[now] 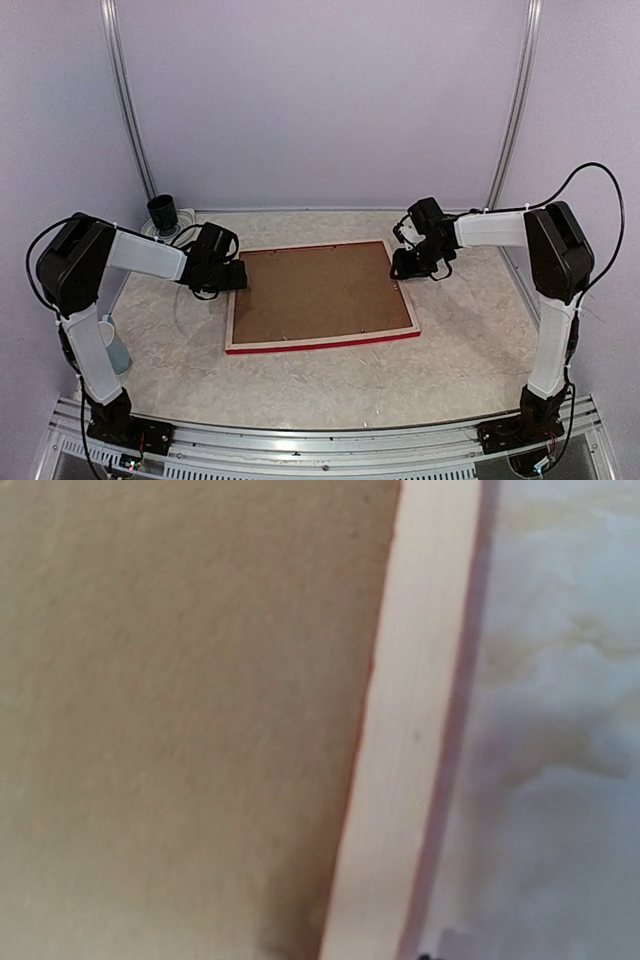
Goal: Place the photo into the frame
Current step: Press the fastener onto the backboard.
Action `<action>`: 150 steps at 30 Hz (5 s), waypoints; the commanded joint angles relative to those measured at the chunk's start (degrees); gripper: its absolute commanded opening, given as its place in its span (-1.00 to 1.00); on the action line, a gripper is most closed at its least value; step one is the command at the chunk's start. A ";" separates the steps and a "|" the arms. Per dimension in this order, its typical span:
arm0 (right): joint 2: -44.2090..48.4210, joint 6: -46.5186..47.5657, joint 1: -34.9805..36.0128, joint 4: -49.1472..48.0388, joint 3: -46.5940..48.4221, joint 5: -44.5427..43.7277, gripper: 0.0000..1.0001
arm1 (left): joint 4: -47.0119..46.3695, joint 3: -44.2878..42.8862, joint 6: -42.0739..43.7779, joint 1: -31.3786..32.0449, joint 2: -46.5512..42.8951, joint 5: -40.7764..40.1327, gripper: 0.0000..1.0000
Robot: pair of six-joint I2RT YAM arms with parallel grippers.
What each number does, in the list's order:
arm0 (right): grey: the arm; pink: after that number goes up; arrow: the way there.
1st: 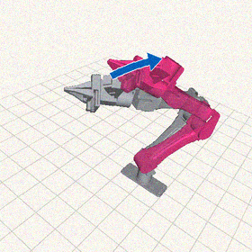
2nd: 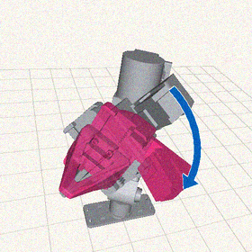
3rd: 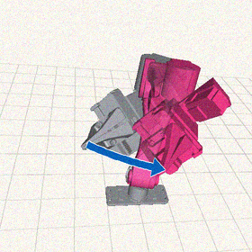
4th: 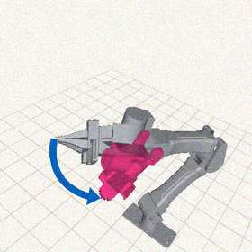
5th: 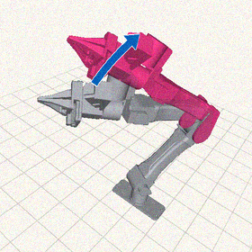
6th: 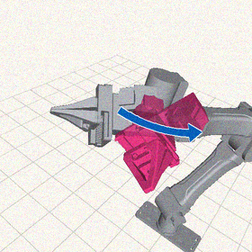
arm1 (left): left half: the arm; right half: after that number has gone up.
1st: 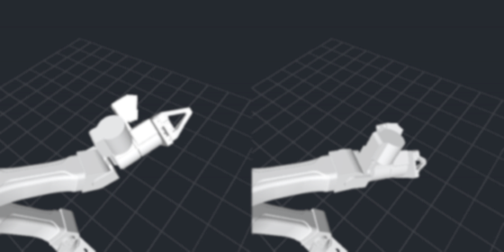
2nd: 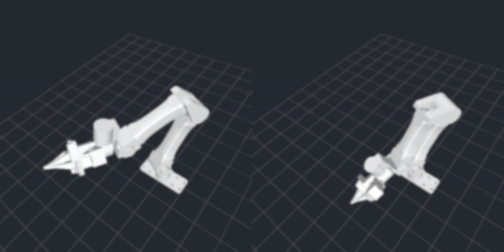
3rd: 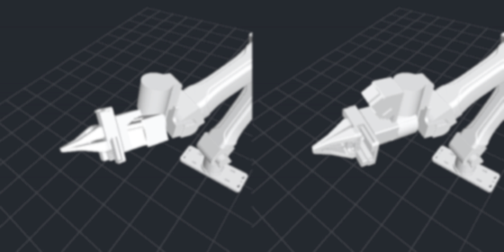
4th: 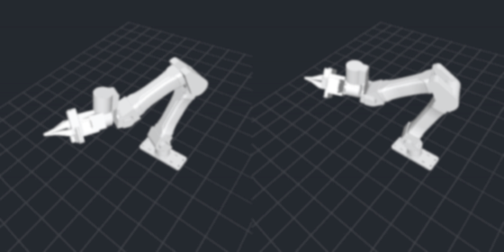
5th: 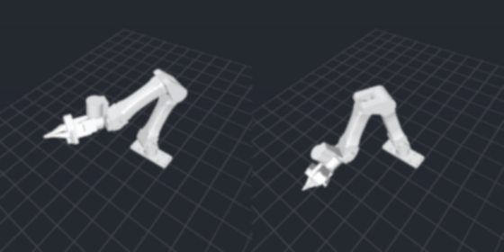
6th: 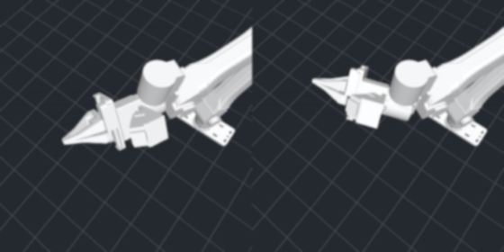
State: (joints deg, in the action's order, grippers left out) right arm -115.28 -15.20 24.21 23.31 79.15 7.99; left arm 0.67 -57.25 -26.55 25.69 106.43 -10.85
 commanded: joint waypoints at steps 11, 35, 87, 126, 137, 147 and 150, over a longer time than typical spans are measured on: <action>3.84 1.72 1.33 2.44 -3.49 -0.63 -0.34 | -2.91 0.83 0.43 -0.09 1.48 1.69 0.18; -0.58 2.64 3.91 5.57 -0.38 -5.75 -0.23 | -3.03 1.00 0.40 -0.12 2.05 1.96 0.18; -2.76 3.57 3.83 6.44 0.61 -7.55 -0.50 | -3.01 1.26 0.62 -0.38 1.52 2.02 0.18; -4.03 7.57 3.83 11.91 5.82 -7.37 -0.11 | -3.40 1.63 0.35 -0.16 1.51 2.08 0.17; -3.22 7.83 3.82 12.55 6.03 -13.22 -0.01 | -3.22 1.58 0.53 -0.20 1.67 1.87 0.18; -3.69 8.43 3.30 12.05 5.31 -10.27 -0.08 | -3.18 1.62 0.53 -0.16 1.52 1.91 0.17; -3.51 9.57 3.35 13.04 4.99 -9.04 -0.16 | -3.16 1.71 0.62 -0.25 1.15 1.77 0.17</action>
State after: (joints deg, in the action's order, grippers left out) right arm -118.39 -7.05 27.94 34.44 85.34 -2.22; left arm -2.20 -56.27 -26.50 25.69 107.74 -9.21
